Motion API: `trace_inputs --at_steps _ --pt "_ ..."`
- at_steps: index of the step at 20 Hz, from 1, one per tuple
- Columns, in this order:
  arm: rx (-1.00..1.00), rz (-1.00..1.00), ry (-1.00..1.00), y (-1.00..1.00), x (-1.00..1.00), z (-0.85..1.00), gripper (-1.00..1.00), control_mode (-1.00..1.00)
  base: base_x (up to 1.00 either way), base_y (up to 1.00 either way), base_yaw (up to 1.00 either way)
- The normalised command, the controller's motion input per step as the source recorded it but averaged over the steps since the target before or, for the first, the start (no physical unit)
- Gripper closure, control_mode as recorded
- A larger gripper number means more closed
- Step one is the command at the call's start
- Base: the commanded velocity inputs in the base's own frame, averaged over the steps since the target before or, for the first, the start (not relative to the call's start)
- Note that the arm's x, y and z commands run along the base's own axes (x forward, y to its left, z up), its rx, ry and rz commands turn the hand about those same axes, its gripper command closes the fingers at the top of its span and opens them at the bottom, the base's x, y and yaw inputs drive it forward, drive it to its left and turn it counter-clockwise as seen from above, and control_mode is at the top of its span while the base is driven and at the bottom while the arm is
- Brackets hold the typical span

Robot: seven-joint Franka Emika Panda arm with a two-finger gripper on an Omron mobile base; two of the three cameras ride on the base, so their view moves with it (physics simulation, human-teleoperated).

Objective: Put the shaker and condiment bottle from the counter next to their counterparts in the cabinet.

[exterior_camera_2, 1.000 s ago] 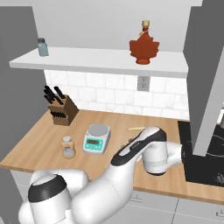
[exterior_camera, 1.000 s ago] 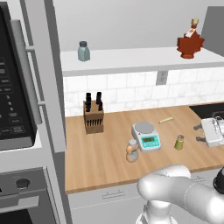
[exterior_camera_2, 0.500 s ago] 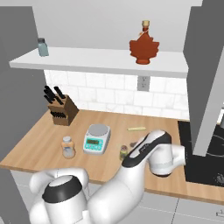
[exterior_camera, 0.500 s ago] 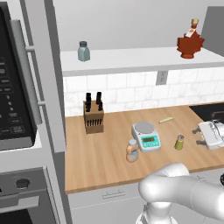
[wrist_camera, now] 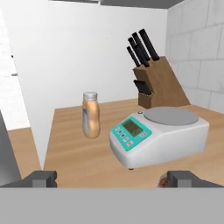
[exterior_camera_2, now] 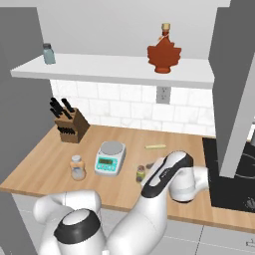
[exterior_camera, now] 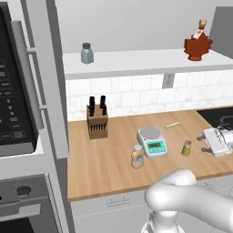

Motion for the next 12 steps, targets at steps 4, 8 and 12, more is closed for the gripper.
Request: trace_inputs --at_steps 4,8,12 --pt "0.00 0.00 0.00 0.11 0.25 -0.04 -1.00 -1.00 0.00 0.00 0.00" --pt "0.00 0.00 0.01 0.00 0.42 0.00 -1.00 -1.00 0.00 0.00 0.00" --pt "0.00 0.00 0.04 0.03 0.32 0.00 -1.00 -1.00 0.00 0.00 0.00"
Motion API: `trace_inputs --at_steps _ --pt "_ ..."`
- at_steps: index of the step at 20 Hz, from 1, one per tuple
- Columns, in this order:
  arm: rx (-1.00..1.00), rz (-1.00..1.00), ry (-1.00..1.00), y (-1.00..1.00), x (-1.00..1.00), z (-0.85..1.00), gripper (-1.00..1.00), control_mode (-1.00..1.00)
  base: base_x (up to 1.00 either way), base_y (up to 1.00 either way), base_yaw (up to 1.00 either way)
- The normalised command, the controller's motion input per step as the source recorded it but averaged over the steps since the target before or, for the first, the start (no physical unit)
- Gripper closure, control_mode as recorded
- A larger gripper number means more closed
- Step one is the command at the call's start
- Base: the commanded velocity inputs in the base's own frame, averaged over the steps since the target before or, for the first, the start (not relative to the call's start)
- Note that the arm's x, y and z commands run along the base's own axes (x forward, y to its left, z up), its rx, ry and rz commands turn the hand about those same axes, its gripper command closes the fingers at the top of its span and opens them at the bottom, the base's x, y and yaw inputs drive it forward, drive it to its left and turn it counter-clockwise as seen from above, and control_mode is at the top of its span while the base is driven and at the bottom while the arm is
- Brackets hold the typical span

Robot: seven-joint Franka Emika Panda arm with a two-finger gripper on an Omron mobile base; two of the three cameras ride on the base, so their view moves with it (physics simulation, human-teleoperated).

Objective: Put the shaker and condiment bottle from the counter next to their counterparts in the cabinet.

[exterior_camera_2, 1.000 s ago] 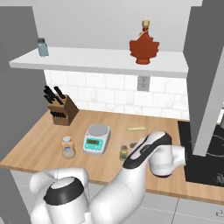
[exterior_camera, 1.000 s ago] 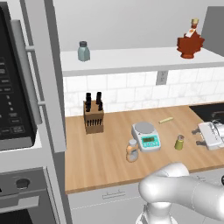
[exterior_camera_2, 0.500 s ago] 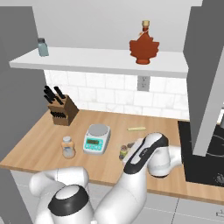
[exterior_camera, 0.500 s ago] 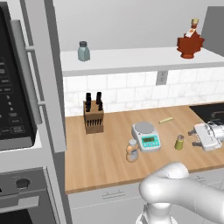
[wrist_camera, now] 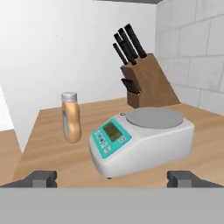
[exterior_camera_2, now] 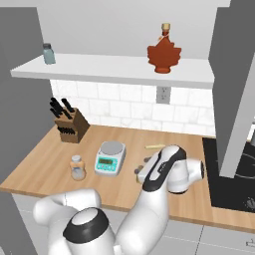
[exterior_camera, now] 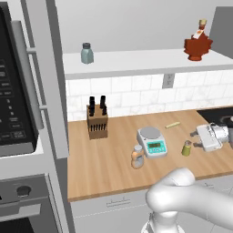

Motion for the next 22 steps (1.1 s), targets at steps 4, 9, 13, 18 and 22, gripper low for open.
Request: trace_inputs --at_steps 4,9,13,18,22 --pt "0.00 0.00 0.02 0.00 0.04 -0.01 -1.00 -1.00 0.00 0.00 0.00" --pt "0.00 0.00 0.00 0.00 0.00 -0.06 -1.00 -1.00 0.00 0.00 0.00" --pt "0.00 0.00 0.00 0.01 -0.09 -0.13 -1.00 -1.00 0.00 0.00 0.00" --pt "0.00 0.00 0.00 0.07 -0.05 -0.10 -1.00 -1.00 0.00 0.00 0.00" --pt "0.00 0.00 0.00 0.10 0.00 -0.04 -1.00 -1.00 0.00 0.00 0.00"
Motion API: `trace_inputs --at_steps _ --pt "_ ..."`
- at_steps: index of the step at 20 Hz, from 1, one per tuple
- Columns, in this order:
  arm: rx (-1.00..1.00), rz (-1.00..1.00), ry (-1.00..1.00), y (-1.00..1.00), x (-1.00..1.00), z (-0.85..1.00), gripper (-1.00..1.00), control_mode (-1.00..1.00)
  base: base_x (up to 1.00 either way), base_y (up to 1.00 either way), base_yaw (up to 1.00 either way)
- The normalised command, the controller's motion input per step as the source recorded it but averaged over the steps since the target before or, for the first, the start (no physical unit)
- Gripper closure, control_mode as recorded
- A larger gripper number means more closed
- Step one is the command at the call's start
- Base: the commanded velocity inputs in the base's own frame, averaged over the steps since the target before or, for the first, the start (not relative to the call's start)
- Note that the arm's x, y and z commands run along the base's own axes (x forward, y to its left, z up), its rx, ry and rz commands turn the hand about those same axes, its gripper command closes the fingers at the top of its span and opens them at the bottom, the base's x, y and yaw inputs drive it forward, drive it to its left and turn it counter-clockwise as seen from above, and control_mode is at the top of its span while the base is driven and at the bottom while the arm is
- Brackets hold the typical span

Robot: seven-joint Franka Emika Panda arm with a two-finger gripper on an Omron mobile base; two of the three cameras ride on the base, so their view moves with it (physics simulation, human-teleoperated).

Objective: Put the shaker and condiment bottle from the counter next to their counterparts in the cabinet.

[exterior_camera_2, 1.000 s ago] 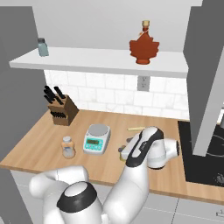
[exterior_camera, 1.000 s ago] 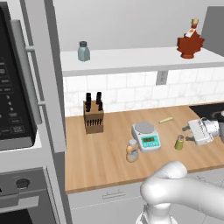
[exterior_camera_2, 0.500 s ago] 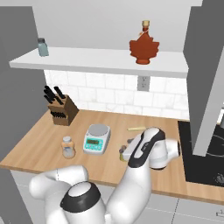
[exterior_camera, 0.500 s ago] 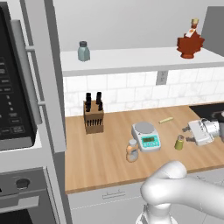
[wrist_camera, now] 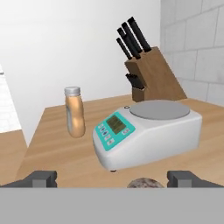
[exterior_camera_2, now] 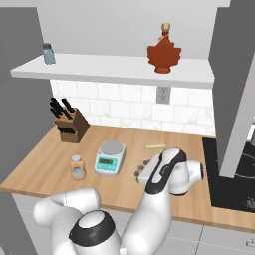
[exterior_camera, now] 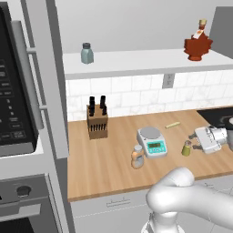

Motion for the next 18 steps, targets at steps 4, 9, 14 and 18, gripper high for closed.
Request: trace_inputs --at_steps 4,9,14,18 --pt "0.00 0.00 0.00 0.04 0.00 -0.09 -1.00 -1.00 0.00 0.00 0.00" --pt "0.00 0.00 0.00 0.00 0.00 -0.23 -1.00 -1.00 0.00 0.00 0.00" --pt "0.00 0.00 0.00 0.00 0.03 -0.12 -1.00 -1.00 0.00 0.00 0.00" --pt "0.00 0.00 0.00 -0.01 0.13 0.00 -1.00 -1.00 0.00 0.00 0.00"
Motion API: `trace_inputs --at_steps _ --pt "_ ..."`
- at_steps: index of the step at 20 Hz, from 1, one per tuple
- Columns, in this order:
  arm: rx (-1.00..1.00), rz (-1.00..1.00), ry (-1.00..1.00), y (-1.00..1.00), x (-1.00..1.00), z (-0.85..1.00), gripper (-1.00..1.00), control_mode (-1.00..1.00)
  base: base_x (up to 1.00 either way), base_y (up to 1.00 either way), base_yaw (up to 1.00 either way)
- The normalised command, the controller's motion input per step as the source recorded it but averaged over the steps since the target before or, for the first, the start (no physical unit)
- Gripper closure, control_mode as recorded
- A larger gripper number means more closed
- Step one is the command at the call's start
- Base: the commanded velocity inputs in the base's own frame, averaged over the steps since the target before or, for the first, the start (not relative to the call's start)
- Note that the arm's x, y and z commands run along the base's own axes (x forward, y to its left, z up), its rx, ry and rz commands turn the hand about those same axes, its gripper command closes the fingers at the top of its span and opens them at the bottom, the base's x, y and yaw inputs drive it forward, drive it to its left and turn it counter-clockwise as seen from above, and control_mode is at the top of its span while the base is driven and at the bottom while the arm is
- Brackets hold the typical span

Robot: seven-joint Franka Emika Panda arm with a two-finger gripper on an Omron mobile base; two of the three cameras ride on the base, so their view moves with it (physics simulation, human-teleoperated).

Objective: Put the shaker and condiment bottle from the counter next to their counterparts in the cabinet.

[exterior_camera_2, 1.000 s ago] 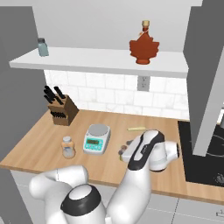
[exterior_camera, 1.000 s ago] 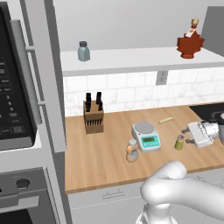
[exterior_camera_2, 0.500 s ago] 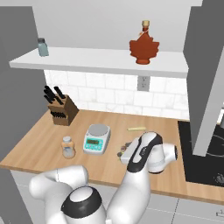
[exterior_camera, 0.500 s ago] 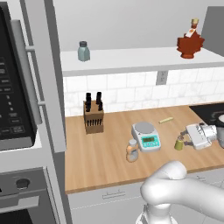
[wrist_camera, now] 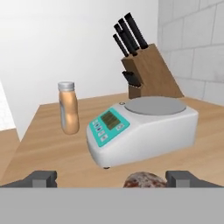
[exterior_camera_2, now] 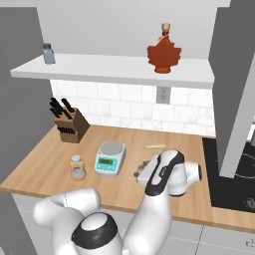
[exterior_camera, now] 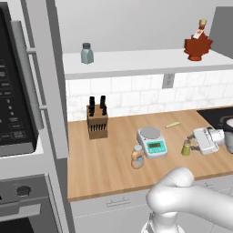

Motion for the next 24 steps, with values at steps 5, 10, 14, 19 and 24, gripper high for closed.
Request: trace_inputs --at_steps 5,10,14,19,24 --pt "0.02 0.00 0.00 -0.03 0.15 0.00 -1.00 -1.00 0.00 0.00 0.00" --pt "0.03 0.00 0.00 0.00 0.10 0.00 -1.00 -1.00 0.00 0.00 0.00" --pt "0.02 0.00 0.00 -0.05 0.07 0.00 -1.00 -1.00 0.00 0.00 0.00" --pt "0.02 0.00 0.00 -0.04 0.02 0.00 -1.00 -1.00 0.00 0.00 0.00" --pt "0.00 0.00 0.00 0.00 0.00 -0.29 -1.00 -1.00 0.00 0.00 0.00"
